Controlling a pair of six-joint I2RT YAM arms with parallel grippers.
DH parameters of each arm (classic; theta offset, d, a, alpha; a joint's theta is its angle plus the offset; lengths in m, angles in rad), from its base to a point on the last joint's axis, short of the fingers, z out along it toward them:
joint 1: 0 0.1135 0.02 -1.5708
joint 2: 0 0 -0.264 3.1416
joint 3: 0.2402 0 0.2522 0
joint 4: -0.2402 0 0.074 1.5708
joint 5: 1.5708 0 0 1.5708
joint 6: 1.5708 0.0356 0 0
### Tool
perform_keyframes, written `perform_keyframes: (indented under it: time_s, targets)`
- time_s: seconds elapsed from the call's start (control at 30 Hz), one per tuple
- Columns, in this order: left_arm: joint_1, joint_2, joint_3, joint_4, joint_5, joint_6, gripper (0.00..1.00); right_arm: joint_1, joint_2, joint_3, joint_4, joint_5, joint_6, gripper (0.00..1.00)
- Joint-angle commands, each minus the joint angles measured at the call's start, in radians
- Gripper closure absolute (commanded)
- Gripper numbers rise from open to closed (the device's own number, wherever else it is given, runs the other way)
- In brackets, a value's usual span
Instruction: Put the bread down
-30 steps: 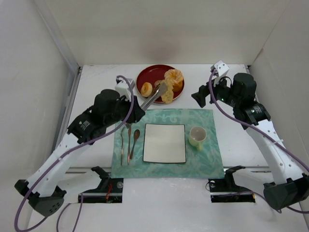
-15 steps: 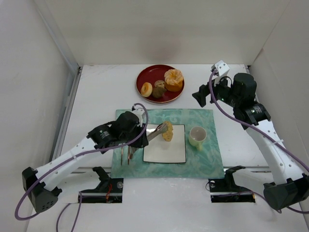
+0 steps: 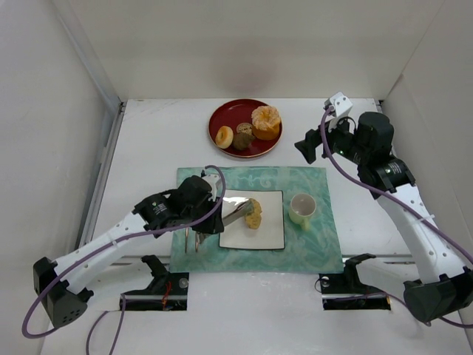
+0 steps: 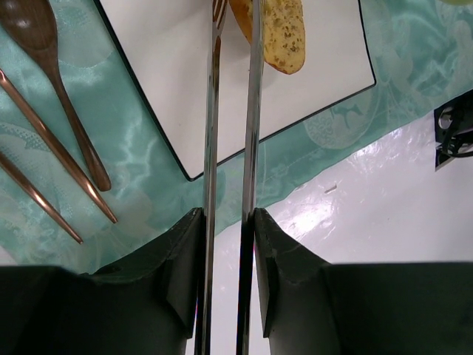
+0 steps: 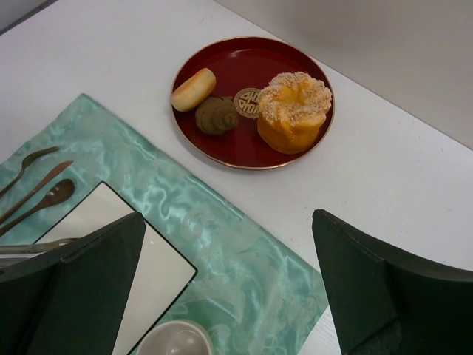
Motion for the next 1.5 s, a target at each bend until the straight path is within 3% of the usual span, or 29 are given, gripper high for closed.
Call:
perform_keyframes:
  time_s: [0.0, 0.3, 0.53, 0.8, 0.97, 1.27, 1.47]
  targets:
    - [-0.004, -0.015, 0.002, -0.002, 0.014, 0.003, 0.73, -0.004, -0.032, -0.002, 0.068, 0.011, 0.009, 0.00]
    - [-0.004, 0.007, 0.020, -0.024, 0.014, 0.012, 0.54, -0.004, -0.032, -0.002, 0.068, 0.011, 0.009, 0.00]
    - [-0.004, -0.031, 0.051, -0.057, -0.027, -0.006, 0.54, -0.004, -0.032, -0.002, 0.068, 0.011, 0.009, 0.00]
    - [-0.004, -0.122, 0.225, -0.123, -0.086, -0.037, 0.57, -0.004, -0.032, -0.011, 0.068, 0.002, 0.009, 0.00]
    - [-0.004, -0.141, 0.325, -0.157, -0.208, -0.048, 0.60, -0.004, -0.032, -0.011, 0.068, 0.001, 0.009, 0.00]
    - [-0.004, -0.061, 0.404, -0.165, -0.676, -0.028, 0.60, -0.004, -0.032, -0.011, 0.068, -0.008, 0.009, 0.00]
    - [0.110, -0.041, 0.322, -0.022, -0.723, 0.096, 0.60, -0.004, -0.041, -0.011, 0.068, -0.017, 0.009, 0.00]
